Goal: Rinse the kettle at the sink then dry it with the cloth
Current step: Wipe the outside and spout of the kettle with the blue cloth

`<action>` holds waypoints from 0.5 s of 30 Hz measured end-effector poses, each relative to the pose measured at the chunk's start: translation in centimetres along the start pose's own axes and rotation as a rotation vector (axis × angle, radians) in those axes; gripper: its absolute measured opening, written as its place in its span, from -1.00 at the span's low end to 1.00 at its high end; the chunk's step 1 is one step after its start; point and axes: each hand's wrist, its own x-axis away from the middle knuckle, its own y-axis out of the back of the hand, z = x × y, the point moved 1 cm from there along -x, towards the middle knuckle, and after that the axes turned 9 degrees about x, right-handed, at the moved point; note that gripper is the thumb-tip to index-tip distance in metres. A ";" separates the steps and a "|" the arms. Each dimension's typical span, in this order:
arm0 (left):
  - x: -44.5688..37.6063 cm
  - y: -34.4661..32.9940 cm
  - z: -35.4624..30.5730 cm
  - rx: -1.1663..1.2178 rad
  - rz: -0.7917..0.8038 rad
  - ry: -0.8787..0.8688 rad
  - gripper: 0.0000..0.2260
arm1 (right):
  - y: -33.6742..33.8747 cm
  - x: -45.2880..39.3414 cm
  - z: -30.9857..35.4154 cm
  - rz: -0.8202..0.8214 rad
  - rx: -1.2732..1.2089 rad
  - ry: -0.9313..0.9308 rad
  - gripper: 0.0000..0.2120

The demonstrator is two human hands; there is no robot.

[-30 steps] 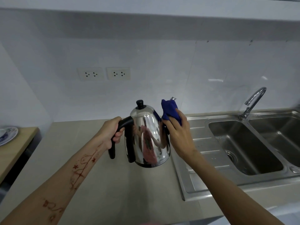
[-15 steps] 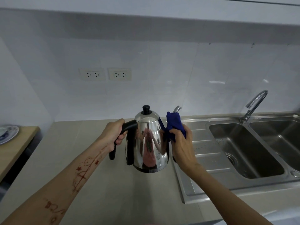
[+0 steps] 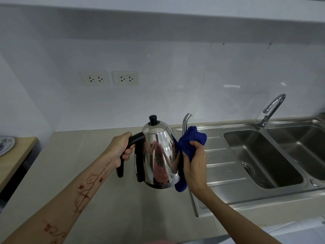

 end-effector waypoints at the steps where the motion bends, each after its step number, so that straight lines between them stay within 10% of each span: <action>1: 0.0 0.1 0.0 0.002 0.005 0.002 -0.61 | -0.1 0.0 0.0 -0.005 -0.020 -0.007 -0.62; 15: 0.0 0.6 -1.6 -0.046 0.088 -0.028 -0.57 | 0.6 -2.2 -0.1 0.093 0.103 0.206 -0.44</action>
